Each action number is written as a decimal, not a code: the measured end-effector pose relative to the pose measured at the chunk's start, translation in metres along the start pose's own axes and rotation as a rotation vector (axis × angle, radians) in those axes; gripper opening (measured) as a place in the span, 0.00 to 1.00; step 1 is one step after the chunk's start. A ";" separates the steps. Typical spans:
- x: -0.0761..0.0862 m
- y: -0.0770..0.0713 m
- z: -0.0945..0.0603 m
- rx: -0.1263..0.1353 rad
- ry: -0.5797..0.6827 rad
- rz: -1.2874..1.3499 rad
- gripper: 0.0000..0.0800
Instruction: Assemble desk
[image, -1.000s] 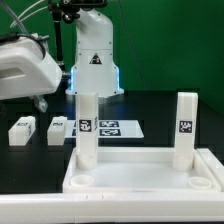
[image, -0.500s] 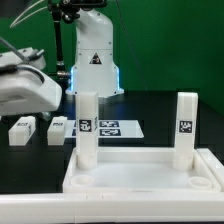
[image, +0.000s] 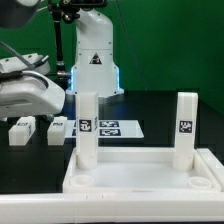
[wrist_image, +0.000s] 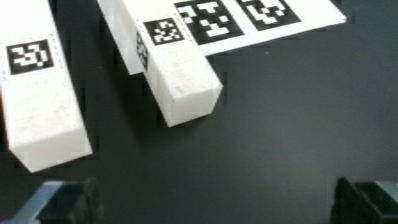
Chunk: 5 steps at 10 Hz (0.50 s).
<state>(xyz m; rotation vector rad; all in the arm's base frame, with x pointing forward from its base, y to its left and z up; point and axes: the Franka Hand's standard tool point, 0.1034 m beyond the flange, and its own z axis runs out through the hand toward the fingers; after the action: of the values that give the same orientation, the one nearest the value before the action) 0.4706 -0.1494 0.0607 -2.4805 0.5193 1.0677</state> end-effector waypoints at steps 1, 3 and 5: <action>-0.004 0.006 0.011 0.007 -0.020 0.013 0.81; -0.013 0.010 0.031 0.011 -0.029 0.029 0.81; -0.017 0.005 0.048 -0.002 -0.034 0.034 0.81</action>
Offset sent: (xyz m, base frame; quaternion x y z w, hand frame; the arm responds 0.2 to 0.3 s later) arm -0.0367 0.0267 -0.0133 -0.0130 0.0219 0.0368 0.9990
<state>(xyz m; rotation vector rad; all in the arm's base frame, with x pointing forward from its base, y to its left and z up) 0.4282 -0.1278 0.0425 -2.4587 0.5522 1.1225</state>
